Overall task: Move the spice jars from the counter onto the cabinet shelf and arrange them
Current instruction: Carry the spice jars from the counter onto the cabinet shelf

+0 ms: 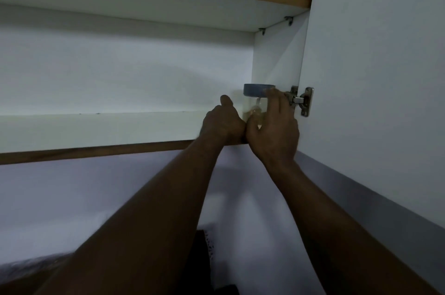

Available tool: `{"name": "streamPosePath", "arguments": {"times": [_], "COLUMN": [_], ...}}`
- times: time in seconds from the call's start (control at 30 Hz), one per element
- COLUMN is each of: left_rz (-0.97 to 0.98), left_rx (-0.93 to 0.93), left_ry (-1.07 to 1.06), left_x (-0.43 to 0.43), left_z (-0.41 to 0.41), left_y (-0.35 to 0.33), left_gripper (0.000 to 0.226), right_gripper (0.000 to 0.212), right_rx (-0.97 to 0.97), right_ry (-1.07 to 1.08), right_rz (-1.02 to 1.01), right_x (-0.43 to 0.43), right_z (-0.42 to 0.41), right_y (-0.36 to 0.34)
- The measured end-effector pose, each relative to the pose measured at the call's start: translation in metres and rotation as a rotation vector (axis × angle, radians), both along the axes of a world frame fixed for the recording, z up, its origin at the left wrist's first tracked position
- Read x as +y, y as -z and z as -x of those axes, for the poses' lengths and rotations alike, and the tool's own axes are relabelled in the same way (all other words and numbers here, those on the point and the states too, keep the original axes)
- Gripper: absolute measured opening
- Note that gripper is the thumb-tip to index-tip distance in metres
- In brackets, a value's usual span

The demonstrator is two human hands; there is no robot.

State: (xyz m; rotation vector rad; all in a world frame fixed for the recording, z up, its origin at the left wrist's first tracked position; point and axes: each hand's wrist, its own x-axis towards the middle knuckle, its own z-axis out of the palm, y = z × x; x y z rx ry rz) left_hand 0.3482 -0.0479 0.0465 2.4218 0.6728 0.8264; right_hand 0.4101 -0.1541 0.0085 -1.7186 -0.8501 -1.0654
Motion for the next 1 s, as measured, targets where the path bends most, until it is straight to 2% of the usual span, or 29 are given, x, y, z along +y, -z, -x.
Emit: {"name": "streamPosePath", "arguments": {"times": [0.07, 0.17, 0.23, 0.3, 0.43, 0.57, 0.7, 0.83, 0.9, 1.0], "left_rz": [-0.072, -0.339, -0.458, -0.452, -0.344, -0.113, 0.019, 0.0, 0.068, 0.075], "left_rx": [-0.167, -0.436, -0.485, -0.382, 0.013, 0.425, 0.803, 0.91, 0.914, 0.845], "left_ry": [0.016, 0.054, 0.084, 0.103, 0.173, 0.208, 0.266, 0.234, 0.238, 0.185], "left_x": [-0.013, -0.037, -0.045, -0.046, -0.048, -0.055, -0.067, -0.085, -0.096, -0.104], "left_z": [0.018, 0.046, 0.063, 0.083, 0.13, 0.183, 0.234, 0.252, 0.251, 0.245], "left_y": [0.009, 0.045, 0.08, 0.125, 0.232, 0.338, 0.434, 0.483, 0.495, 0.502], "left_gripper": [0.065, 0.021, 0.022, 0.023, 0.019, 0.027, 0.065, 0.087, 0.091, 0.084], "right_gripper": [0.045, 0.024, 0.017, 0.016, 0.017, 0.043, 0.082, 0.111, 0.112, 0.101], "right_rx": [-0.022, 0.084, 0.175, 0.219, 0.322, 0.66, 0.828, 1.025, 1.033, 0.982], "right_ry": [-0.015, -0.164, -0.282, -0.329, -0.381, -0.377, -0.375, -0.348, -0.36, -0.34], "right_rz": [-0.047, -0.079, -0.016, 0.128, 0.5, 0.93, 1.218, 1.271, 1.233, 1.155], "right_x": [-0.005, -0.014, -0.022, -0.034, -0.057, -0.084, -0.106, -0.105, -0.103, -0.1], "right_z": [0.012, 0.026, 0.036, 0.049, 0.081, 0.126, 0.172, 0.198, 0.207, 0.216], "right_y": [0.013, 0.038, 0.066, 0.106, 0.218, 0.33, 0.419, 0.467, 0.481, 0.495]}}
